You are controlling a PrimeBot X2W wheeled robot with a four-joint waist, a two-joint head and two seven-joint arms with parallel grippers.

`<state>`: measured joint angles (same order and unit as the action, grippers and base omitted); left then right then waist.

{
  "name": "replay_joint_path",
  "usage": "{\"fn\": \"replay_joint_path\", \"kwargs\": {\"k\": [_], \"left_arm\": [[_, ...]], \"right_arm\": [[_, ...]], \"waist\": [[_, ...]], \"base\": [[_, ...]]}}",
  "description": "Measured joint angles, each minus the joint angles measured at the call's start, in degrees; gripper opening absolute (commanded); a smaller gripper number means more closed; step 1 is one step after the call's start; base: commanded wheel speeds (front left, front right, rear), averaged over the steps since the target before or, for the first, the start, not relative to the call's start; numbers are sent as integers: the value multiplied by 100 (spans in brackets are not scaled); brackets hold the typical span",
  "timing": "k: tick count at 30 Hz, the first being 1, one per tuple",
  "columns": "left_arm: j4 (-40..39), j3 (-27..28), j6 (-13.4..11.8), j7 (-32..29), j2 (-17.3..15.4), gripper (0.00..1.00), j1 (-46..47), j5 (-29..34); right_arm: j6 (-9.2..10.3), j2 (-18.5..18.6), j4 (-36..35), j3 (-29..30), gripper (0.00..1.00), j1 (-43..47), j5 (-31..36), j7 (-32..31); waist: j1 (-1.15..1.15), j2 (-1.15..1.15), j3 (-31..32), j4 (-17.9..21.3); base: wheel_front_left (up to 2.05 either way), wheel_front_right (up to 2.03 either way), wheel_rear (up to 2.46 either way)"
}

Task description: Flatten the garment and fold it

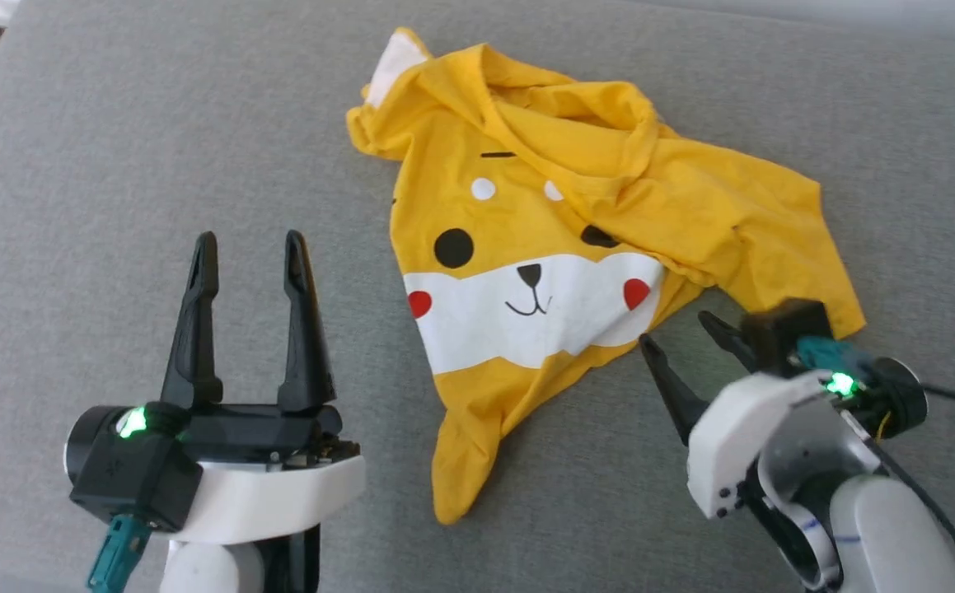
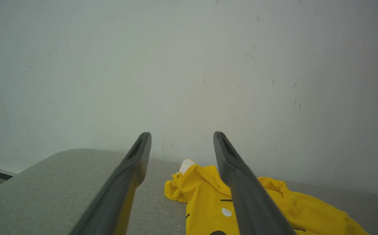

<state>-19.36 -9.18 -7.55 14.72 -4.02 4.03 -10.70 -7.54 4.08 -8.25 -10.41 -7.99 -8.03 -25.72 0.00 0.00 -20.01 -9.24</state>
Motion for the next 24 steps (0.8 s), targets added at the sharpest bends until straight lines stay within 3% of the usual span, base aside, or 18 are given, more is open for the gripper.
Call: {"fn": "replay_joint_path", "kwargs": {"k": [9, 11, 18, 24], "left_arm": [[75, -68, 43, 0, 67, 100, 5, 10], [92, -85, 43, 0, 73, 100, 7, 10], [175, -87, 43, 1, 80, 100, 7, 2], [269, -105, 52, 1, 83, 100, -4, -19]], "right_arm": [[0, 86, 1057, -69, 100, -812, 494, -547], [0, 66, 1246, -54, 0, -991, 528, -581], [-8, -8, 1344, 148, 0, -1173, 304, -438], [-7, 488, 259, 687, 0, -966, -477, -936]], "waist": [[0, 0, -163, -420], [0, 0, -189, -490], [1, 0, -199, -443], [1, 0, -38, -143]], "base": [[0, 0, 0], [0, 0, 0], [0, 0, 0], [0, 0, 0]]}}
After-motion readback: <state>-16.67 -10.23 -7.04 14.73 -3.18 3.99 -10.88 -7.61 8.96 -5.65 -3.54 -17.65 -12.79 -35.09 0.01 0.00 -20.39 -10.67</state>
